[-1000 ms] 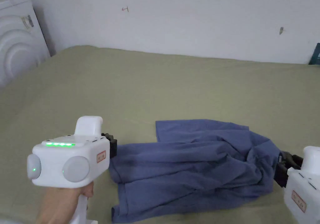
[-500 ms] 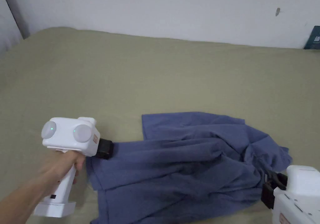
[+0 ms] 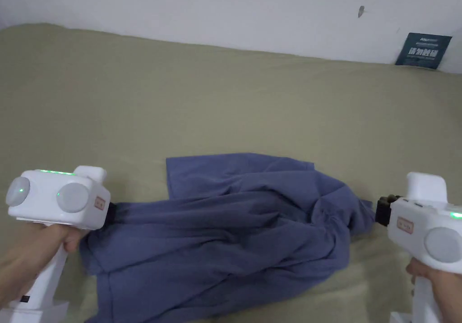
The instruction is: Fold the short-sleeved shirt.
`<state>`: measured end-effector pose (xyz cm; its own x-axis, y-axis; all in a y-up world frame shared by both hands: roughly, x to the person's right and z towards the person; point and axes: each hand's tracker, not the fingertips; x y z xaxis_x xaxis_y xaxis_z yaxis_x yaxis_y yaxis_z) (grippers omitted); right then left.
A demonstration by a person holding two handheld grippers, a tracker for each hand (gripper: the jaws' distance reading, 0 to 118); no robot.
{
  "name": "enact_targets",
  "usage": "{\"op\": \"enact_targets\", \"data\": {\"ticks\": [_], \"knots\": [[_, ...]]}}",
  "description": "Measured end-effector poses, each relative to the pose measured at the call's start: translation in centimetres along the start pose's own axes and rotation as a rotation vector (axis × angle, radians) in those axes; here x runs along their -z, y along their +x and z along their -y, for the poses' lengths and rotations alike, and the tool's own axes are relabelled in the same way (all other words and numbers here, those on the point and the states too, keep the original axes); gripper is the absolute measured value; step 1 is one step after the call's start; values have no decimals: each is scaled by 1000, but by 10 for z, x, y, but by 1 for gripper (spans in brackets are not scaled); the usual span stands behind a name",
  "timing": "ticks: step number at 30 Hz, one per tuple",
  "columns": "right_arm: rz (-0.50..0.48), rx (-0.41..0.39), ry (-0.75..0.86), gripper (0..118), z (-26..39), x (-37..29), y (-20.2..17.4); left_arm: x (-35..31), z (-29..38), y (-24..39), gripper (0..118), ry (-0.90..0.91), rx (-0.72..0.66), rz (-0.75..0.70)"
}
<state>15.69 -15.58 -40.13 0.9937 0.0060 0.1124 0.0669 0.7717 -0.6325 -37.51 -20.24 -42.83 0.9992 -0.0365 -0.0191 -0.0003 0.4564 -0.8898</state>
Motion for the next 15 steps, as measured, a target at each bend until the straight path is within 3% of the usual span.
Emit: {"op": "enact_targets", "data": {"ticks": [6,7,8,9,12,15], "knots": [[-147,52,-264,6,-31,65,24,6,2,1,1,2,-6,11],[-128,56,-294,36,-28,74,24,7,2,1,1,0,-5,11],[-86,36,-334,82,-24,81,22,7,3,2,2,1,-2,11],[-71,30,-343,115,-19,88,23,7,3,3,2,1,0,10],[-17,23,-324,96,-14,103,21,8,4,4,2,1,3,10],[-11,14,-358,99,-5,117,14,9,4,6,2,-2,-5,11]]}}
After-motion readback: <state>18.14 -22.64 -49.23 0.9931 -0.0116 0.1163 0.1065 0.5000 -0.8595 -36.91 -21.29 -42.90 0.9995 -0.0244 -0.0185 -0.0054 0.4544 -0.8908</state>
